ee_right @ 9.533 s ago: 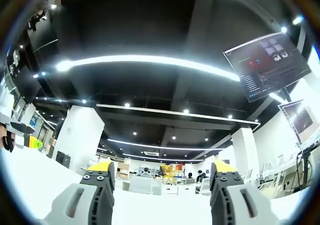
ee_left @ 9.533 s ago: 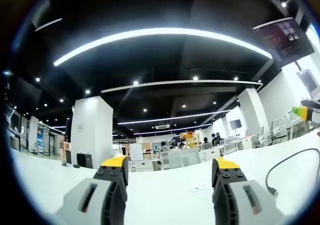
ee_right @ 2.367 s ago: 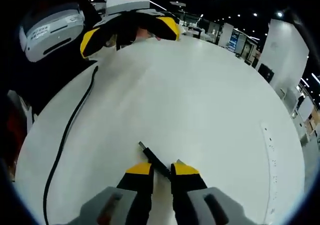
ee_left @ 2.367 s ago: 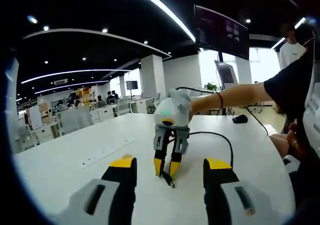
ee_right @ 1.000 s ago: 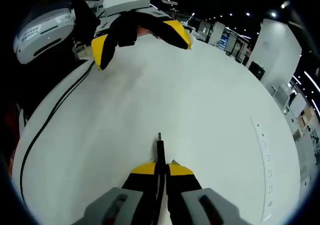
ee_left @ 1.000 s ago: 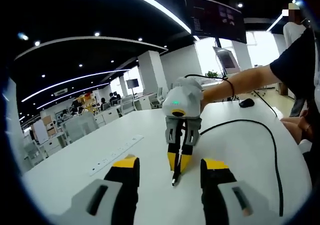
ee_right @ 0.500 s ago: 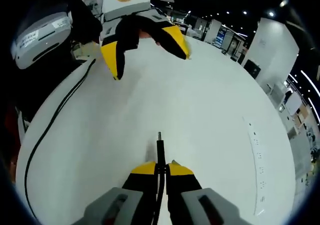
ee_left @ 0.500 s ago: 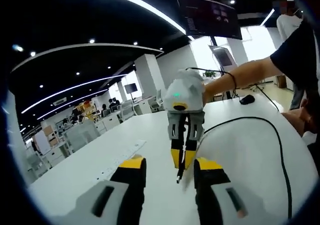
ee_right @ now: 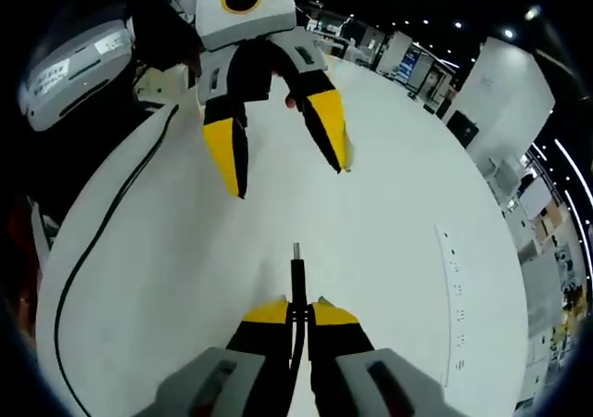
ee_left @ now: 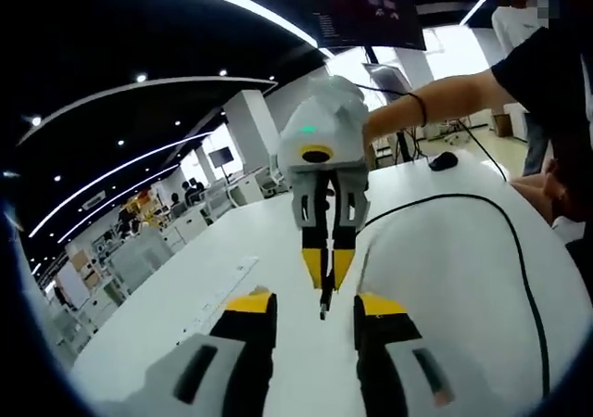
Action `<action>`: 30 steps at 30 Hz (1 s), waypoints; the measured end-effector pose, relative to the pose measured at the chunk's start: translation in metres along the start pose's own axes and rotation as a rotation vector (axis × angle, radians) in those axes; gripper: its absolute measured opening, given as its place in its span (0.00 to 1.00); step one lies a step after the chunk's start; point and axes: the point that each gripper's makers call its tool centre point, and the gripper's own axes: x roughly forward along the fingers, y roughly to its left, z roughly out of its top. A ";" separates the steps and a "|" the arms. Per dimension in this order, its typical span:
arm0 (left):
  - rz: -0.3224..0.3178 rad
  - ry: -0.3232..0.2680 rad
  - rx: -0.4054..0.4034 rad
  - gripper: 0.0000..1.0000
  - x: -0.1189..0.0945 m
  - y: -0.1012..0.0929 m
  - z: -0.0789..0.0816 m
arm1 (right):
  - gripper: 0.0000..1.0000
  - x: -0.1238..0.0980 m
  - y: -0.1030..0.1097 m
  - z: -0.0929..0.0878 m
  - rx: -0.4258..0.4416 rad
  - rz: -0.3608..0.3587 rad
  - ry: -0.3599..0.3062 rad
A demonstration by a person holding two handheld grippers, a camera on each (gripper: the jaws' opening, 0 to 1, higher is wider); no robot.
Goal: Find the data cable on the table. Grasp the USB connector end of the cable and insert it into the USB port on the table
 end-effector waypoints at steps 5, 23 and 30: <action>-0.020 0.012 0.024 0.30 0.007 0.001 0.006 | 0.07 -0.008 -0.002 0.006 -0.020 -0.008 0.034; -0.111 0.072 0.136 0.22 0.033 -0.011 0.008 | 0.07 -0.014 0.004 0.015 -0.053 -0.018 0.094; -0.110 0.088 0.148 0.16 0.036 -0.007 0.000 | 0.07 -0.019 0.003 0.017 -0.054 -0.018 0.102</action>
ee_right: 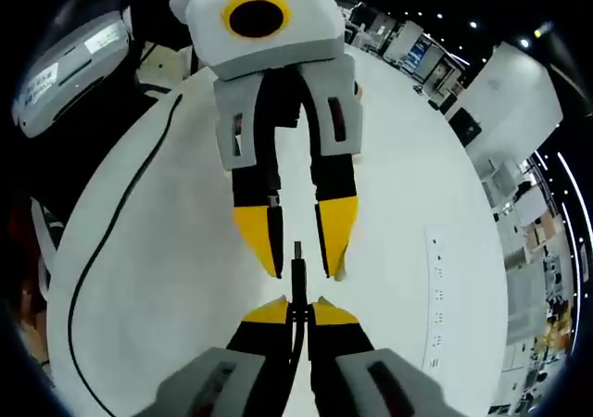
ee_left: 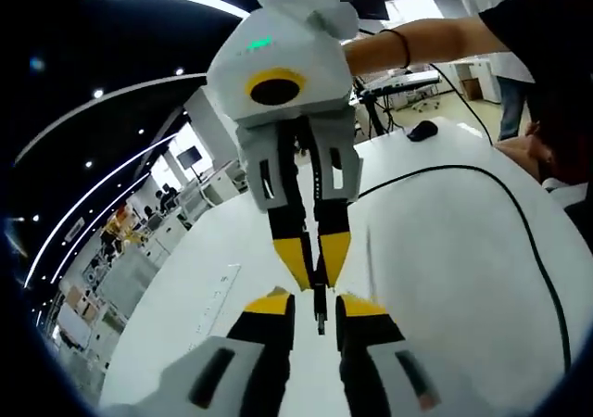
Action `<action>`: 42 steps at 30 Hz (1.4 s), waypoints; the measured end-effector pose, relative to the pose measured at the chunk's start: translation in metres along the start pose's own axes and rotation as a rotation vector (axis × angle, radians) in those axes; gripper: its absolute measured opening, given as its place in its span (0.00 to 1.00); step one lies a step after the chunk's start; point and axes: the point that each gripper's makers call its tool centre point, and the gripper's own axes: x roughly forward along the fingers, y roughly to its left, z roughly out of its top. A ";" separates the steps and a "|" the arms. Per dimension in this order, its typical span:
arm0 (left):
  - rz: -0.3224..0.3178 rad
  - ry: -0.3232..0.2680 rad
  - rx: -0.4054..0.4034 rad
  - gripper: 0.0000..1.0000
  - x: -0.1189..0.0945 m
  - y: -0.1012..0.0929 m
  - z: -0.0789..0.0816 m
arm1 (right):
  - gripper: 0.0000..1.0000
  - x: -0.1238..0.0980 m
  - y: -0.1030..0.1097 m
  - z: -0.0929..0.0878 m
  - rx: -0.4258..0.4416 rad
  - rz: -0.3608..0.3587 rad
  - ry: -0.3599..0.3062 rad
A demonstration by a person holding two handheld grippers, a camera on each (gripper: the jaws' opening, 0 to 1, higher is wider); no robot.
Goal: Find the data cable on the table. Grasp the USB connector end of the cable and insert it into the USB port on the table
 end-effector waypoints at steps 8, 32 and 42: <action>-0.014 0.022 0.012 0.12 0.002 -0.004 -0.005 | 0.07 -0.002 0.000 0.003 -0.001 0.002 0.009; 0.006 -0.020 -0.044 0.07 0.003 -0.001 -0.001 | 0.08 -0.005 -0.001 0.000 0.051 -0.015 -0.023; 0.011 -0.077 -0.091 0.07 0.004 0.003 0.006 | 0.10 -0.011 -0.005 -0.003 0.157 -0.035 -0.074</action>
